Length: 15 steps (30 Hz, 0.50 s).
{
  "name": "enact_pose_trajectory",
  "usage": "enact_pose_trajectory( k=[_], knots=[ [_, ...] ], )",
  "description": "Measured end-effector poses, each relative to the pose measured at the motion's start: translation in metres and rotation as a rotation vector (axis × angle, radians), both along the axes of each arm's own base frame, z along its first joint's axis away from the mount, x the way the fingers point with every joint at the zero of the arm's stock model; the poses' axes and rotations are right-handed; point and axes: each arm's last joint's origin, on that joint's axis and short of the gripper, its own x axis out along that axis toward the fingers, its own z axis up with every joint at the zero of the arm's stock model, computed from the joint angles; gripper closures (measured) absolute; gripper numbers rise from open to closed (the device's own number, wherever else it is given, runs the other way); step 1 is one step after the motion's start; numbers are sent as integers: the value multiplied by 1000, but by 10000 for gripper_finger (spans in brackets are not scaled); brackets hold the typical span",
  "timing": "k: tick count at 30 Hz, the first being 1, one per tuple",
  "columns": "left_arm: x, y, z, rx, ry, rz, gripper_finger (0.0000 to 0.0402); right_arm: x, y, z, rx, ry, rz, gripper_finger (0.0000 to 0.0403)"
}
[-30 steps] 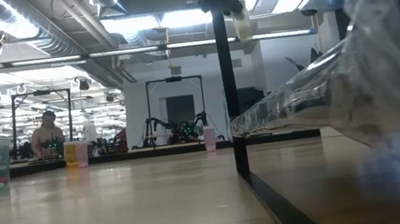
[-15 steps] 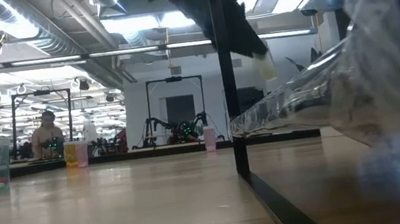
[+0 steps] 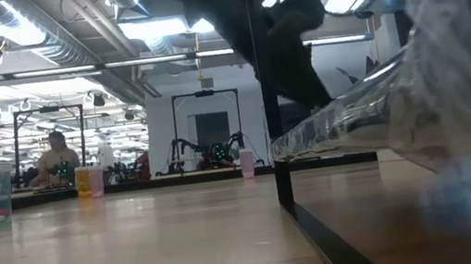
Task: Pick and place medicine bottles onto shelf by color
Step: Put the bottom yellow pill bottle on the shelf aligned with the other yellow pill bottle
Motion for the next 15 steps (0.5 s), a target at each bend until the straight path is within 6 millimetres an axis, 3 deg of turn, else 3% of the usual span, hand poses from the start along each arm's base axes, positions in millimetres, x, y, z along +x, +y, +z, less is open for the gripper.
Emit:
enact_pose_trajectory(
  k=[4, 15],
  knots=[
    [3, -3, -14, -6, 36, -2, 311, 0, 0, 0, 1, 1, -1, 236],
    [1, -3, -20, -24, 73, 19, 311, 0, 0, 0, 1, 4, 1, 236]
  ],
)
